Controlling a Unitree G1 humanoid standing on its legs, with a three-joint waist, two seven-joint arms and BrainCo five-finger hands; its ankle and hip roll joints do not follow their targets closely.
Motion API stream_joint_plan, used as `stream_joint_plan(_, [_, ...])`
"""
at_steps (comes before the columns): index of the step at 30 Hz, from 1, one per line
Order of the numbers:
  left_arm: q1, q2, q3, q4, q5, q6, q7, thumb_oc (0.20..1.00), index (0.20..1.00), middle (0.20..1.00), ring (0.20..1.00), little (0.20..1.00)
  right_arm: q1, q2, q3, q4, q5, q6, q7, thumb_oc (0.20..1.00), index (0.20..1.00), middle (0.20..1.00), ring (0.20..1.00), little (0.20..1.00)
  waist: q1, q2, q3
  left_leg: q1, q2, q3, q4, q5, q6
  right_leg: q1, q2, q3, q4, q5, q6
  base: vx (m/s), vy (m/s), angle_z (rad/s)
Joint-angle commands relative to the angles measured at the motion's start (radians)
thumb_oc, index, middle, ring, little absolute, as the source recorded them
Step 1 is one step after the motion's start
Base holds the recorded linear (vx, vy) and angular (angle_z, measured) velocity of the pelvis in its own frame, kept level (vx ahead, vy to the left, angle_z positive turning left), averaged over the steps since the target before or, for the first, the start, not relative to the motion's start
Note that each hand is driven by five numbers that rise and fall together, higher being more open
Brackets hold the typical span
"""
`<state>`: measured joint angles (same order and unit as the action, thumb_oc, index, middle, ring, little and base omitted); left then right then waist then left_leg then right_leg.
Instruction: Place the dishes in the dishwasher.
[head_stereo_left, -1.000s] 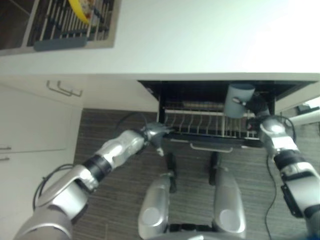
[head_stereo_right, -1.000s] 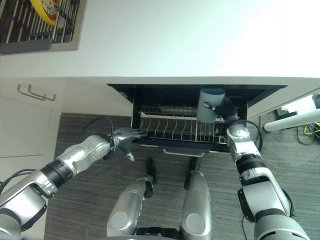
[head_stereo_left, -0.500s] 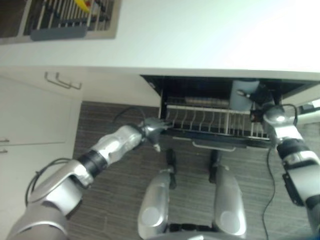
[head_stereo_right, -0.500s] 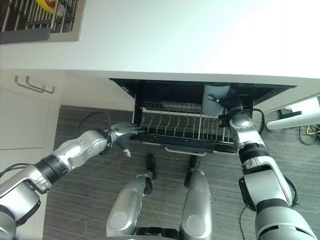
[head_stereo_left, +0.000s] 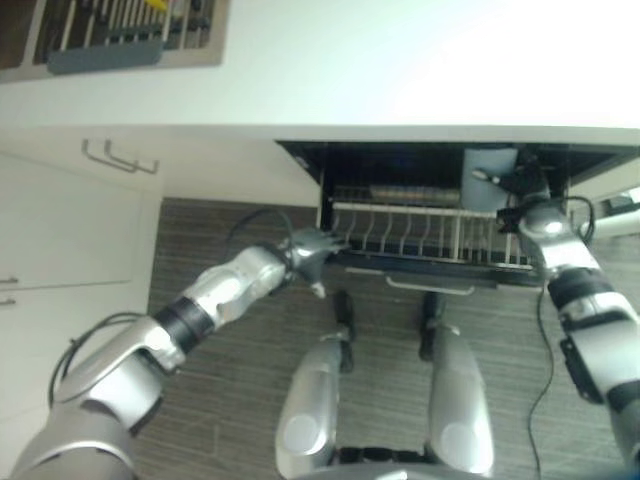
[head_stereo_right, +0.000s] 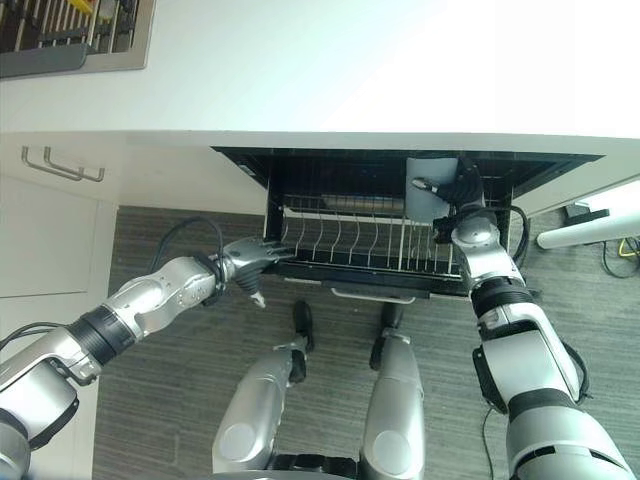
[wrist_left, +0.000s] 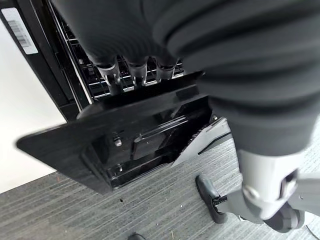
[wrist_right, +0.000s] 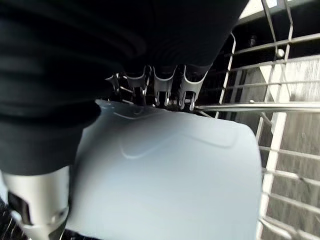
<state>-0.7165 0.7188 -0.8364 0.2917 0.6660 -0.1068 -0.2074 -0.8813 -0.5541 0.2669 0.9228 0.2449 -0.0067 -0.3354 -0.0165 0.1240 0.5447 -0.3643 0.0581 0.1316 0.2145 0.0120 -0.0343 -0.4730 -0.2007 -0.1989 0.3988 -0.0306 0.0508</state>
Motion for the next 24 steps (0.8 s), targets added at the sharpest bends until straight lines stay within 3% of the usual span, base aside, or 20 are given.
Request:
stream_joint_plan(1, [0.03, 0.016, -0.024, -0.026, -0.019, -0.005, 0.031, 1.0, 1.0, 1.0, 1.0, 1.0, 0.032, -0.055, -0.034, 0.104, -0.082, 0.061, -0.235, 1.0, 1.0, 1.0, 1.0, 1.0, 0.006, 0.018, -0.025, -0.008, -0.027, 0.044, 0.051, -0.096, 0.042, 0.039, -0.002, 0.01, 0.026, -0.087, 0.044, -0.01, 0.052, -0.05])
stream_joint_plan(7, [0.068, 0.003, -0.051, -0.033, -0.012, 0.002, 0.092, 1.0, 1.0, 1.0, 1.0, 1.0, 0.014, -0.068, -0.038, 0.126, -0.177, 0.109, -0.461, 1.0, 1.0, 1.0, 1.0, 1.0, 0.009, 0.044, -0.025, 0.004, -0.037, 0.046, 0.038, -0.097, 0.044, 0.05, -0.006, 0.007, 0.016, -0.09, 0.044, -0.01, 0.054, -0.05])
stream_joint_plan(17, [0.141, 0.002, -0.08, -0.059, 0.038, 0.022, 0.154, 1.0, 1.0, 1.0, 1.0, 1.0, -0.002, -0.064, -0.022, 0.145, -0.139, 0.095, -0.541, 1.0, 1.0, 1.0, 1.0, 1.0, 0.023, 0.054, -0.025, 0.003, -0.039, 0.041, 0.033, -0.097, 0.048, 0.052, -0.006, 0.003, 0.015, -0.096, 0.043, 0.0, -0.002, -0.01])
stream_joint_plan(20, [0.18, -0.011, -0.092, -0.06, 0.068, 0.042, 0.188, 1.0, 1.0, 1.0, 1.0, 1.0, 0.0, -0.035, -0.063, 0.143, 0.121, -0.045, -0.485, 1.0, 1.0, 1.0, 1.0, 1.0, 0.026, 0.053, -0.025, 0.003, -0.036, 0.042, 0.034, -0.099, 0.049, 0.051, -0.002, 0.006, 0.019, -0.102, 0.04, 0.0, 0.0, 0.0])
stream_joint_plan(24, [0.215, -0.048, -0.1, -0.039, 0.106, 0.062, 0.219, 1.0, 1.0, 1.0, 1.0, 1.0, 0.018, 0.036, -0.109, 0.099, 0.237, -0.184, -0.41, 1.0, 1.0, 1.0, 1.0, 1.0, 0.022, 0.046, -0.025, 0.002, -0.03, 0.048, 0.036, -0.098, 0.05, 0.048, 0.007, 0.017, 0.023, -0.107, 0.035, 0.0, 0.001, -0.01])
